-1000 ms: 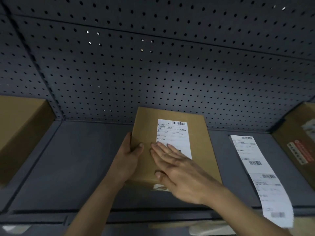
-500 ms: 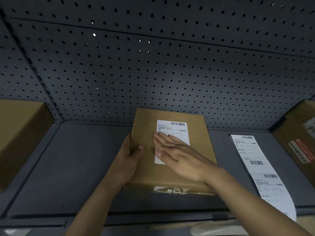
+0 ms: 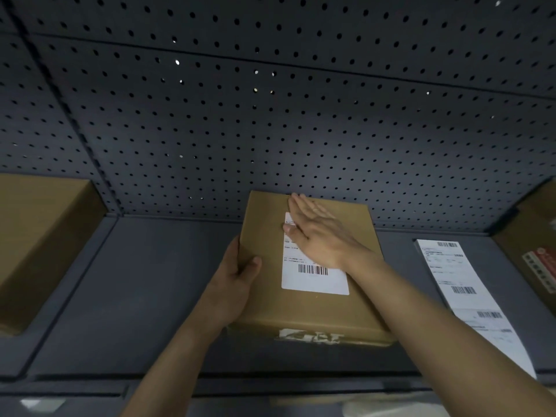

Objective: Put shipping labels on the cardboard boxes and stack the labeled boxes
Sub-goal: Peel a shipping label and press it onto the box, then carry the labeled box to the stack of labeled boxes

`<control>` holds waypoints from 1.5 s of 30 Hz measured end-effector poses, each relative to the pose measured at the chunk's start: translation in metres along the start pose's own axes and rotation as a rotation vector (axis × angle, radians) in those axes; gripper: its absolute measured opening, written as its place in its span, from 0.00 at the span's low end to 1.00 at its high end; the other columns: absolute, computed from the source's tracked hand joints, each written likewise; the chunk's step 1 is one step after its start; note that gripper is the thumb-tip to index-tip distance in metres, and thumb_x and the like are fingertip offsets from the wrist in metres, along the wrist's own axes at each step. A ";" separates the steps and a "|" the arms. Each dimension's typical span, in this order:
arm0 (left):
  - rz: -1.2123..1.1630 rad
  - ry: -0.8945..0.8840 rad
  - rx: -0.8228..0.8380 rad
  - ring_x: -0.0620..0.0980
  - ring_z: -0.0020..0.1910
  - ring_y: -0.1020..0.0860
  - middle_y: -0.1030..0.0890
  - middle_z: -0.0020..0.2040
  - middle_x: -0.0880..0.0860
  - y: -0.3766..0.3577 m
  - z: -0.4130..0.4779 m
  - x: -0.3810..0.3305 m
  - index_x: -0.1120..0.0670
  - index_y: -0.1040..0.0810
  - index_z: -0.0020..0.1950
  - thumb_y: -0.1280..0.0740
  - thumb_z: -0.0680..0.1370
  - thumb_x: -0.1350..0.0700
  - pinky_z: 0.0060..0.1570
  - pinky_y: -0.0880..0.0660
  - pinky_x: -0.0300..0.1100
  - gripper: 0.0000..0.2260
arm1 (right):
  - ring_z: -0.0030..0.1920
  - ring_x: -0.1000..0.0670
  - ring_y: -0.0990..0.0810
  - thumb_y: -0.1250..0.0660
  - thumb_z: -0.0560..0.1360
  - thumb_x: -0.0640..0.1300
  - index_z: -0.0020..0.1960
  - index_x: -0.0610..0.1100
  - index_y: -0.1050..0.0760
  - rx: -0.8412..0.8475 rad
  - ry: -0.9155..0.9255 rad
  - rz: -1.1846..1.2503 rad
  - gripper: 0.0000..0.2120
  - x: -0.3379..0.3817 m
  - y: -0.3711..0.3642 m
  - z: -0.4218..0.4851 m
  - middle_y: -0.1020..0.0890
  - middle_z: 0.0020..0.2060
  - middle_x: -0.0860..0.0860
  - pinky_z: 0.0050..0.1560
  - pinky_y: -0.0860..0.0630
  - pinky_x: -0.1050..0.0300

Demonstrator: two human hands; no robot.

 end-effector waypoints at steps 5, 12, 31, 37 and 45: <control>-0.006 -0.002 0.011 0.42 0.59 0.24 0.25 0.63 0.41 0.000 -0.003 -0.005 0.42 0.38 0.75 0.40 0.83 0.49 0.55 0.28 0.39 0.20 | 0.79 0.55 0.60 0.59 0.84 0.61 0.81 0.45 0.57 -0.103 -0.054 0.075 0.31 -0.004 0.004 -0.005 0.55 0.81 0.51 0.79 0.60 0.56; -0.048 0.006 0.018 0.41 0.58 0.24 0.24 0.58 0.38 -0.001 -0.004 -0.008 0.44 0.35 0.73 0.40 0.83 0.52 0.57 0.29 0.40 0.18 | 0.79 0.48 0.64 0.61 0.84 0.59 0.81 0.42 0.61 -0.093 -0.296 0.004 0.32 -0.047 0.003 -0.039 0.58 0.81 0.47 0.79 0.62 0.48; -0.153 0.013 0.090 0.44 0.59 0.20 0.18 0.58 0.39 0.008 -0.029 -0.003 0.36 0.25 0.62 0.34 0.75 0.51 0.67 0.29 0.52 0.17 | 0.47 0.58 0.15 0.34 0.80 0.44 0.54 0.51 0.20 -0.442 -0.614 1.376 0.06 -0.020 -0.034 -0.159 0.13 0.45 0.58 0.53 0.24 0.59; -0.197 -0.068 0.072 0.44 0.60 0.21 0.18 0.59 0.42 0.003 -0.040 -0.003 0.39 0.23 0.63 0.35 0.74 0.55 0.66 0.29 0.50 0.19 | 0.56 0.50 0.16 0.36 0.80 0.39 0.64 0.50 0.23 -0.525 -0.575 1.507 0.14 -0.011 -0.040 -0.167 0.14 0.55 0.51 0.57 0.25 0.54; -0.205 -0.193 0.037 0.39 0.57 0.21 0.18 0.58 0.40 -0.018 -0.061 -0.009 0.45 0.25 0.67 0.36 0.79 0.64 0.56 0.26 0.38 0.20 | 0.59 0.53 0.18 0.37 0.80 0.39 0.68 0.53 0.26 -0.669 -0.489 1.430 0.19 -0.007 -0.037 -0.207 0.16 0.58 0.56 0.57 0.24 0.59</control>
Point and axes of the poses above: each hand's wrist, its own z-axis towards the middle knuckle, its own y-axis out of the back of the hand, x = y × z, the point moved 2 cm from there along z, towards the middle knuckle
